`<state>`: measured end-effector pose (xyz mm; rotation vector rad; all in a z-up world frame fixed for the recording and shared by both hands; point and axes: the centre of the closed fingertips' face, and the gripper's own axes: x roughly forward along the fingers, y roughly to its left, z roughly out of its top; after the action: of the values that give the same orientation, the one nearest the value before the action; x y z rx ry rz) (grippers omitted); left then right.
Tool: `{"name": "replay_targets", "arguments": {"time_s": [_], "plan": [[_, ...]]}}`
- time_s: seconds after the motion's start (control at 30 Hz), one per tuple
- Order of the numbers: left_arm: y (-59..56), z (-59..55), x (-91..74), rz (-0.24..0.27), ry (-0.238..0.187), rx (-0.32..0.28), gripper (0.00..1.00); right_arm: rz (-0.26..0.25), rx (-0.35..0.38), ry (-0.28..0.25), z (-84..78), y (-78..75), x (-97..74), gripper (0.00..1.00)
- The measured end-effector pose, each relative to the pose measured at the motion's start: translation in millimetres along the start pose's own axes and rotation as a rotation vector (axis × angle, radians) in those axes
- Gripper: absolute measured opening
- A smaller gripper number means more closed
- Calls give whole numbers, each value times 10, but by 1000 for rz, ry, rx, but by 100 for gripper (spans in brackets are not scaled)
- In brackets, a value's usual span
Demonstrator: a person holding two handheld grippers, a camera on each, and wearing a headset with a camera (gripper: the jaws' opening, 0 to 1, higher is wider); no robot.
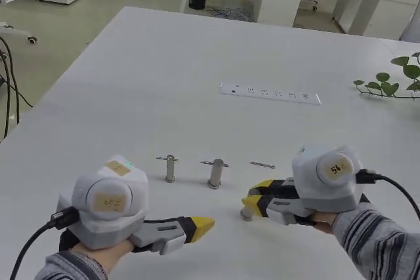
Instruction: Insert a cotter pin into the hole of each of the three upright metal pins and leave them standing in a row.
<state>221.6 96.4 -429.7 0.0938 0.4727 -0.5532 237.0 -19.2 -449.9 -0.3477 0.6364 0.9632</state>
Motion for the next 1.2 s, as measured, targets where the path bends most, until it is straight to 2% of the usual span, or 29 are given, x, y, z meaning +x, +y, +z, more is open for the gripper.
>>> {"name": "replay_targets", "arguments": {"time_s": [0.37, 0.5, 0.67, 0.8, 0.9, 0.93, 1.0, 1.2], "plan": [[-61, 1, 12, -16, 5, 26, 98, -18, -31, -20, 15, -19, 13, 11], [-69, 5, 13, -19, 2, 20, 98, -9, -21, 15, -33, -8, -5, 21], [-29, 4, 9, -8, 1, -5, 98, -6, -31, 22, -68, -49, -92, 22], [-38, 16, 13, -10, -7, -14, 98, 5, -35, 50, -161, -98, -160, 24], [-43, 33, 8, -11, -17, -22, 98, 12, -39, 82, -230, -154, -207, 25], [-40, 42, 4, -8, -20, -25, 98, 10, -20, 117, -290, -194, -221, 25], [-29, 54, 1, -2, -24, -23, 98, 2, -20, 117, -291, -279, -229, 24], [-22, 54, 7, 4, -25, -25, 98, -14, -39, 170, -267, -543, -249, 23]]}}
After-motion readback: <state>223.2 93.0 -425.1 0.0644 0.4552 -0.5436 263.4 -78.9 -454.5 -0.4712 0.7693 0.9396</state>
